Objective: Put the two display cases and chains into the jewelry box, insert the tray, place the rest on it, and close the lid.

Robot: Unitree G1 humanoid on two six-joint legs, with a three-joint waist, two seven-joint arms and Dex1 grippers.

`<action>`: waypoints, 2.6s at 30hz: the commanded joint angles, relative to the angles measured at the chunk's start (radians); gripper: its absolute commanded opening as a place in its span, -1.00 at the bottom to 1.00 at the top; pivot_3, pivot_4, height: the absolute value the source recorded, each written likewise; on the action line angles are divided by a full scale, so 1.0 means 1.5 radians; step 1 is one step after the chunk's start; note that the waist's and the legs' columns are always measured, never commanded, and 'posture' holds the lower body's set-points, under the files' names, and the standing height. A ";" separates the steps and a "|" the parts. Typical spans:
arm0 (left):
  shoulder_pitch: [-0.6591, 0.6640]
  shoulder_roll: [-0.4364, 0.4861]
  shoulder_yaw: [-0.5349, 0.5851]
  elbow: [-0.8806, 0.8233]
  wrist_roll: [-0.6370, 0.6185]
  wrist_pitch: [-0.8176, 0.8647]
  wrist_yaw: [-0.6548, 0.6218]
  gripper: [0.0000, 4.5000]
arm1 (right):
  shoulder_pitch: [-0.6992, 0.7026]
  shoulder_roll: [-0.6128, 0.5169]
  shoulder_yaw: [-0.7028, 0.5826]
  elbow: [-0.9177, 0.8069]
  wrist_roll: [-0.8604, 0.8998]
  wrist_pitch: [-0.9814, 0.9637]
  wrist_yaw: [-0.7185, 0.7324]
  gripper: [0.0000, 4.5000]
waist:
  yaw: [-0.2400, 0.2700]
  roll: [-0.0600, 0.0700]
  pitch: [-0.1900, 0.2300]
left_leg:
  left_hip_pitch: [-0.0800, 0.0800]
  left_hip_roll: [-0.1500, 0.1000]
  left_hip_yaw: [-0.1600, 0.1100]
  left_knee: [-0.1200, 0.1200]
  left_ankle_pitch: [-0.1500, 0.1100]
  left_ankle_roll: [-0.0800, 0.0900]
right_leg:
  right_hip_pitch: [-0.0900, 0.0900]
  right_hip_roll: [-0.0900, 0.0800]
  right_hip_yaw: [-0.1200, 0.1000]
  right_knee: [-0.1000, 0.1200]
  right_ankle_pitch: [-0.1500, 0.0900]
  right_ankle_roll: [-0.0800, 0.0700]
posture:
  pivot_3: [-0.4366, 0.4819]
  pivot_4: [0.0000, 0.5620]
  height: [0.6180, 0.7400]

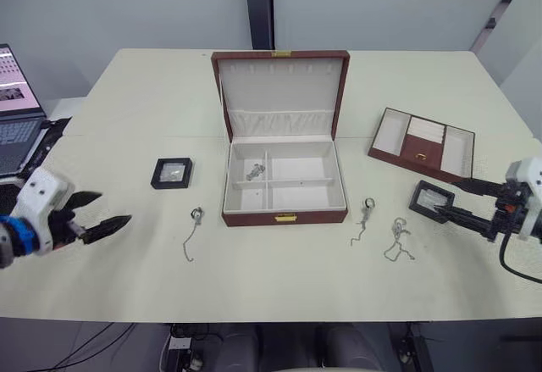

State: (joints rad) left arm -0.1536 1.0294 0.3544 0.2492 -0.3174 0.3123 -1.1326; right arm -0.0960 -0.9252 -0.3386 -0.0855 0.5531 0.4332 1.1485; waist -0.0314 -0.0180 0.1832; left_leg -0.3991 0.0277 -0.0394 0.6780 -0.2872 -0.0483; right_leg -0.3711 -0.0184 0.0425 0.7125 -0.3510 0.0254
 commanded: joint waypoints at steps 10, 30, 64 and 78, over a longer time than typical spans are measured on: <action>-0.320 -0.040 -0.243 0.287 0.143 -0.176 -0.129 0.98 | -0.030 0.047 0.045 -0.354 0.140 0.132 -0.136 1.00 | 0.000 -0.001 0.000 | -0.001 0.000 0.000 0.001 0.000 0.000 | -0.001 0.003 0.000 0.001 0.000 0.000 | -0.05 -0.47 1.00; -0.420 -0.087 -0.291 0.459 0.217 -0.270 -0.134 0.05 | 0.033 0.050 0.036 -0.413 0.163 0.130 -0.203 1.00 | -0.001 -0.001 0.000 | -0.001 0.000 -0.001 0.001 0.000 0.000 | -0.001 0.003 0.000 0.001 0.000 0.000 | -0.05 -0.47 1.00; -0.152 0.046 -0.123 0.021 0.078 -0.011 -0.109 -0.99 | -0.082 0.044 0.084 -0.262 0.134 0.092 -0.121 1.00 | -0.004 -0.001 0.000 | -0.001 0.000 -0.001 0.001 0.000 0.000 | -0.001 0.000 -0.001 0.001 0.000 0.000 | -0.05 -0.47 1.00; -0.257 0.080 -0.170 -0.258 -0.036 0.232 -0.116 -0.99 | -0.038 0.007 -0.014 -0.243 0.129 0.104 -0.118 1.00 | 0.001 -0.001 0.000 | -0.001 0.000 0.000 0.001 0.000 0.000 | -0.001 0.003 0.000 0.000 0.000 0.000 | -0.05 -0.47 1.00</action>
State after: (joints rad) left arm -0.5068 1.1424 0.1174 -0.1184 -0.3563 0.6480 -1.3003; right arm -0.1615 -0.9071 -0.3120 -0.4142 0.7305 0.5924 0.9805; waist -0.0301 -0.0199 0.1837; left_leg -0.4009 0.0271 -0.0395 0.6795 -0.2872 -0.0481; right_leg -0.3724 -0.0140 0.0429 0.7132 -0.3510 0.0254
